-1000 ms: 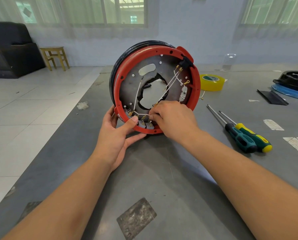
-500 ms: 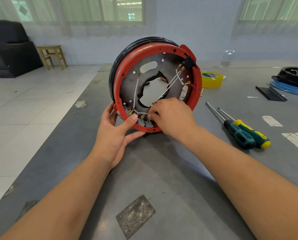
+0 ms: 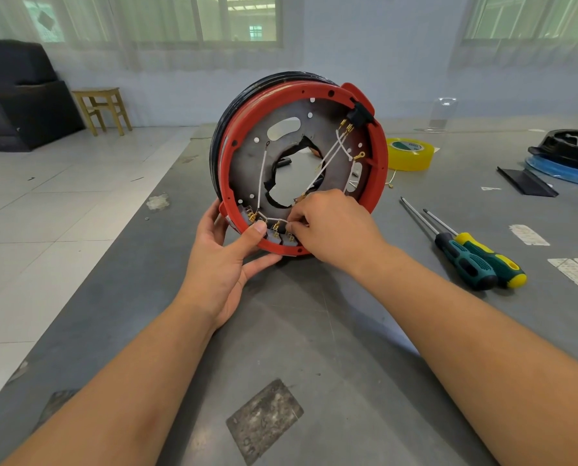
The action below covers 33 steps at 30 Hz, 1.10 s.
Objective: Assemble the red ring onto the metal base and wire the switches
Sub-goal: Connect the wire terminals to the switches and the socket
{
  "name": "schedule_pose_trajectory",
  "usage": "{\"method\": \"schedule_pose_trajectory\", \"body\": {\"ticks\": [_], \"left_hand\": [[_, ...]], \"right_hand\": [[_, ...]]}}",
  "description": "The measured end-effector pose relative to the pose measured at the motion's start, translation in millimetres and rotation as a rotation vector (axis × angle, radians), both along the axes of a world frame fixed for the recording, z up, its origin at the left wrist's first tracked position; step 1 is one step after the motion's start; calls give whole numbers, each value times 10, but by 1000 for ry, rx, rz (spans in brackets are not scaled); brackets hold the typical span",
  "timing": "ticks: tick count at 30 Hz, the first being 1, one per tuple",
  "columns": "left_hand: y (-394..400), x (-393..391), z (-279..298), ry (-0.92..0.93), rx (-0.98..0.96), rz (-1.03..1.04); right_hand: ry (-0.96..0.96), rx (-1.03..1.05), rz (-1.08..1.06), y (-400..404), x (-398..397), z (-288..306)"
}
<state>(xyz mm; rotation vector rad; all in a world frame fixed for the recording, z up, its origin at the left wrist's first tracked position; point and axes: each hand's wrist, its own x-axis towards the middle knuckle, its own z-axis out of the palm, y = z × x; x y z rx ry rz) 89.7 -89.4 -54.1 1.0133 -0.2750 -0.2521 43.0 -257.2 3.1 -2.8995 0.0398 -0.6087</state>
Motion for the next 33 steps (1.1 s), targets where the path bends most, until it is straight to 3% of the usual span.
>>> {"method": "schedule_pose_trajectory", "body": {"ticks": [9,33], "left_hand": [[1,0,-5,-14,38,-15],[-2,-47,49,53,32,-2]], "right_hand": [[-104,34,71,25,0,29],[-58,-20,125,-48,15,16]]}}
